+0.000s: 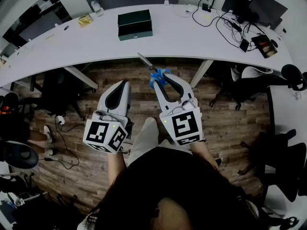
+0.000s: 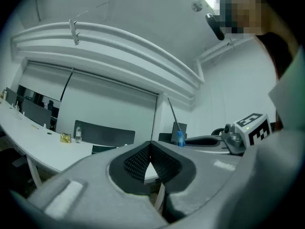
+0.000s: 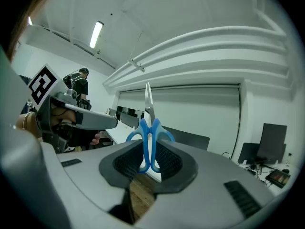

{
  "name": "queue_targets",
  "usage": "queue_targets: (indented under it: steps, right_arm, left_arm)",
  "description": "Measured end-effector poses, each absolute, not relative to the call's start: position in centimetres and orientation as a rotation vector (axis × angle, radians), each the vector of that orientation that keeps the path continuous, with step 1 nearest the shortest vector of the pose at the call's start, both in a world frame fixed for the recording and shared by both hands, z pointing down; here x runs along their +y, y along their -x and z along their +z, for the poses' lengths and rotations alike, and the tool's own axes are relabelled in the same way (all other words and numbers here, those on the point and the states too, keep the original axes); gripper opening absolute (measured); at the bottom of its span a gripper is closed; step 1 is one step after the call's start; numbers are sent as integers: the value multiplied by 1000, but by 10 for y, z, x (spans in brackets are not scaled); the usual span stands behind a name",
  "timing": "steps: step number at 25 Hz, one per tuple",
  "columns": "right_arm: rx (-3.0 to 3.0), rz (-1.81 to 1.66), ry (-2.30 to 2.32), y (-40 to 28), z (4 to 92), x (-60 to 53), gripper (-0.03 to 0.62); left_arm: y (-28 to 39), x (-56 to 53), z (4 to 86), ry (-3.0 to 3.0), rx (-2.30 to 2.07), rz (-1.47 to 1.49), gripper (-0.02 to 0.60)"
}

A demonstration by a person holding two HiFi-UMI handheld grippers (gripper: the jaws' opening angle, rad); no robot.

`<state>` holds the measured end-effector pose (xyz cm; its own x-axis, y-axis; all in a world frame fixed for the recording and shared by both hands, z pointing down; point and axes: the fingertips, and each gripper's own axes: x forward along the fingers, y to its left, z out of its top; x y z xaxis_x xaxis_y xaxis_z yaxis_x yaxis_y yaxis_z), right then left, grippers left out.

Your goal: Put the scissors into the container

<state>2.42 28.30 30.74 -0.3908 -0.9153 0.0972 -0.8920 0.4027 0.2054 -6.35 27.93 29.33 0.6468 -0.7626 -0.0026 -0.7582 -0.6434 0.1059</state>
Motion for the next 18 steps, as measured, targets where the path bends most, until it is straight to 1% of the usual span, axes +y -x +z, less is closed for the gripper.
queue_targets:
  steps: [18]
  right_arm:
    - [-2460, -128, -1607, -9, 316, 217, 87]
  left_arm:
    - [73, 212, 299, -2767, -1226, -49, 11]
